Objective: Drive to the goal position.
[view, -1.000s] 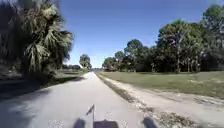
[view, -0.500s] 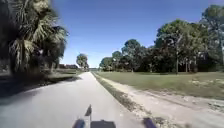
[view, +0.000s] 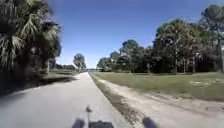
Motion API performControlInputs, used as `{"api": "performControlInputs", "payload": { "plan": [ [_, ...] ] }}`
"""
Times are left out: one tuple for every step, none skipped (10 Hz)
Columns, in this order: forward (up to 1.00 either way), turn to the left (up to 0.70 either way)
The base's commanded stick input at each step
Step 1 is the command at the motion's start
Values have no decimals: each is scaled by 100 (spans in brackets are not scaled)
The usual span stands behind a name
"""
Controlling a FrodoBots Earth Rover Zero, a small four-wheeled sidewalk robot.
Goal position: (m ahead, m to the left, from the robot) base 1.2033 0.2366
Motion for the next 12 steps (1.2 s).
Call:
{"api": "performControlInputs", "payload": {
  "plan": [
    [-85,0],
    [-85,0],
    [-85,0],
    [-85,0],
    [-85,0],
    [-85,0],
    [-85,0],
    [-85,0],
    [-85,0],
    [-85,0],
    [-76,0],
    [-46,0]
  ]
}}
